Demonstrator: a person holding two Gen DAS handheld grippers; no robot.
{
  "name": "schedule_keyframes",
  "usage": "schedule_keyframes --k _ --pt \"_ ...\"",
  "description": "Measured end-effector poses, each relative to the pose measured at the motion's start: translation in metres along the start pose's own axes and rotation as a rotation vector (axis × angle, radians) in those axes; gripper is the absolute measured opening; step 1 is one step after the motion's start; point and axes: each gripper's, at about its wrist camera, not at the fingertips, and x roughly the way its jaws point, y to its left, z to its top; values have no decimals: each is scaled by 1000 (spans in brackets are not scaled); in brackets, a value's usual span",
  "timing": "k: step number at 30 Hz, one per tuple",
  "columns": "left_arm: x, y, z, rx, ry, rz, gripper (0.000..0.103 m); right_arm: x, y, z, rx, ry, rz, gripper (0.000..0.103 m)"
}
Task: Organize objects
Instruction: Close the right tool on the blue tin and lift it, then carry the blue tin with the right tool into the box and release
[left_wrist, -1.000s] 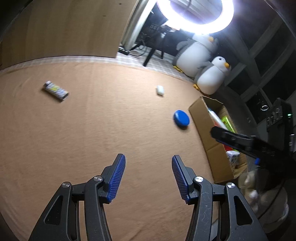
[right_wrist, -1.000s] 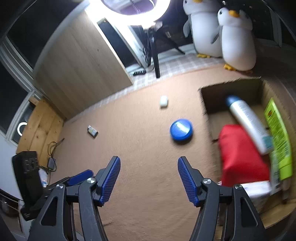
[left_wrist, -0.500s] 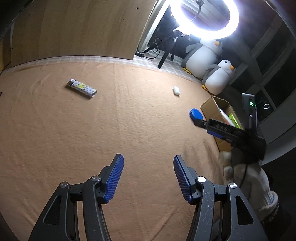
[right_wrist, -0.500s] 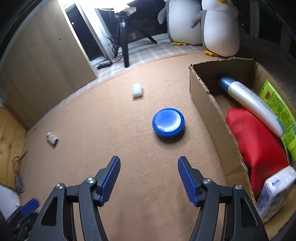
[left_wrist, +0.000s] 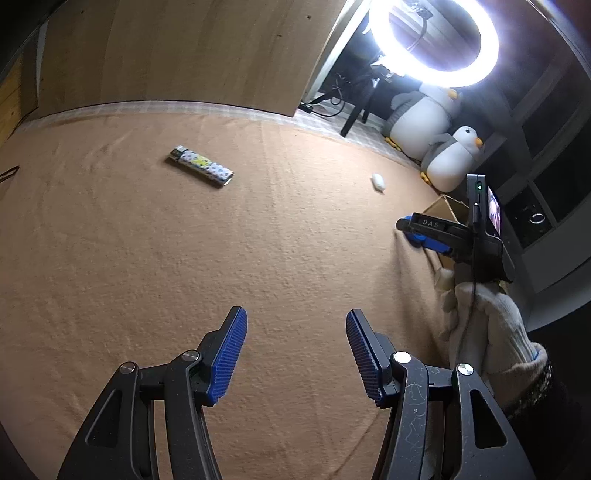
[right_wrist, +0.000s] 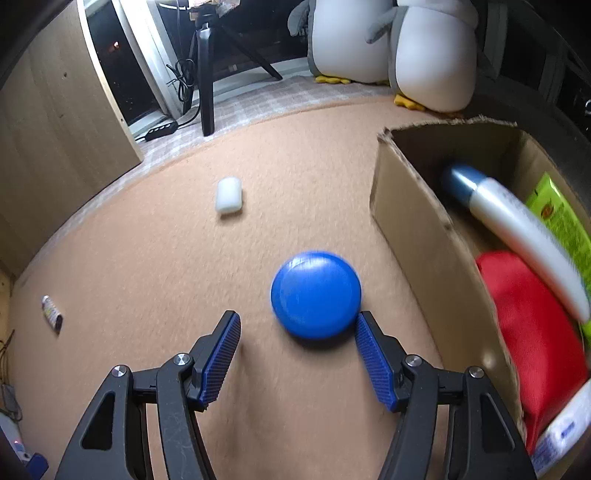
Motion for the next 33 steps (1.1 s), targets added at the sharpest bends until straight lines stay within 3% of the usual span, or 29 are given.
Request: schedule_keyframes --k 11,16,21,33 --pt "4 3 0 -33 -6 8 60 11 12 15 -105 -13 0 60" --pt "7 -4 1 -34 -8 2 60 9 12 15 -145 -8 11 46" --pt "13 -13 2 -27 -6 -3 60 7 12 12 -191 2 28 46" --pt "17 -33 5 -5 -17 -3 60 -29 10 -14 -249 22 149 46"
